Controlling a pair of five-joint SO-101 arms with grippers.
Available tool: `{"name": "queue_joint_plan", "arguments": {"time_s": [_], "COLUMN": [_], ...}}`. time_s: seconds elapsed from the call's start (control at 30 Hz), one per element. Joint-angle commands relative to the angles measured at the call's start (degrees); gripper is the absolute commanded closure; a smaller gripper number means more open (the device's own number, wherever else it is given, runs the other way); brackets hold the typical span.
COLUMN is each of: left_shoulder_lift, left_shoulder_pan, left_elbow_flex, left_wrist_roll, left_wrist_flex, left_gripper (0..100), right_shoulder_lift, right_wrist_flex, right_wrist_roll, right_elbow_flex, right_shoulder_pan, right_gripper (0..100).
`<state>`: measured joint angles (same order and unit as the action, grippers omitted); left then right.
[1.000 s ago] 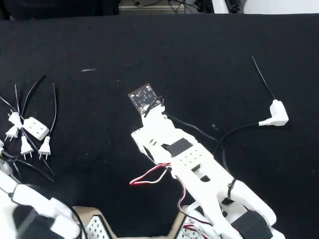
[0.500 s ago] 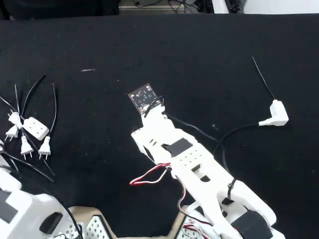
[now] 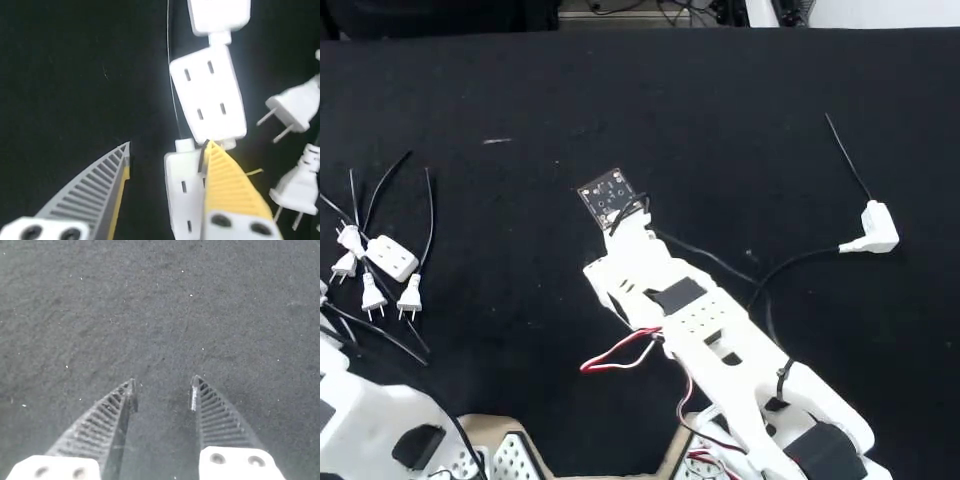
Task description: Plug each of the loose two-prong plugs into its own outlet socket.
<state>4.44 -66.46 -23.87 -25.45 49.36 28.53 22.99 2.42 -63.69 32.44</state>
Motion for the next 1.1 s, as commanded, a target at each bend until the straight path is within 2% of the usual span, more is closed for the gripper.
{"name": "queue_joint_plan", "arguments": {"time_s": [0.0, 0.1, 0.2, 0.43, 0.6, 0.67, 0.87, 1.07], "left_shoulder_lift": [-2.1, -1.8, 0.7, 11.1, 15.1, 15.0, 15.6, 15.8], "left_shoulder_pan": [0.0, 1.1, 3.4, 4.2, 0.0, -1.7, -2.1, -1.9], "left_elbow_flex": [8.0, 14.1, 15.5, 18.4, 24.0, 26.9, 33.8, 34.1], "left_wrist_roll": [3.9, 5.8, 5.7, 6.1, 5.8, 5.4, -1.5, -2.9], "left_wrist_flex": [12.4, 22.4, 28.5, 27.2, 27.5, 29.9, 43.9, 45.2], "left_gripper": [76, 76, 76, 76, 76, 76, 76, 76], "right_shoulder_lift": [1.7, 1.7, 1.7, 1.7, 1.7, 1.7, 1.7, 1.7], "right_wrist_flex": [-1.4, -1.4, -1.4, -1.4, -1.4, -1.4, -1.4, -1.4], "right_wrist_roll": [-0.1, -0.1, -0.1, -0.1, -0.1, -0.1, -0.1, -0.1], "right_elbow_flex": [0.0, 0.0, 0.0, 0.0, 0.0, 0.0, 0.0, 0.0], "right_shoulder_pan": [0.7, 0.7, 0.7, 0.6, 0.8, 0.8, 0.9, 0.8], "right_gripper": [83.2, 83.2, 83.2, 83.2, 83.2, 83.2, 83.2, 83.2]}}
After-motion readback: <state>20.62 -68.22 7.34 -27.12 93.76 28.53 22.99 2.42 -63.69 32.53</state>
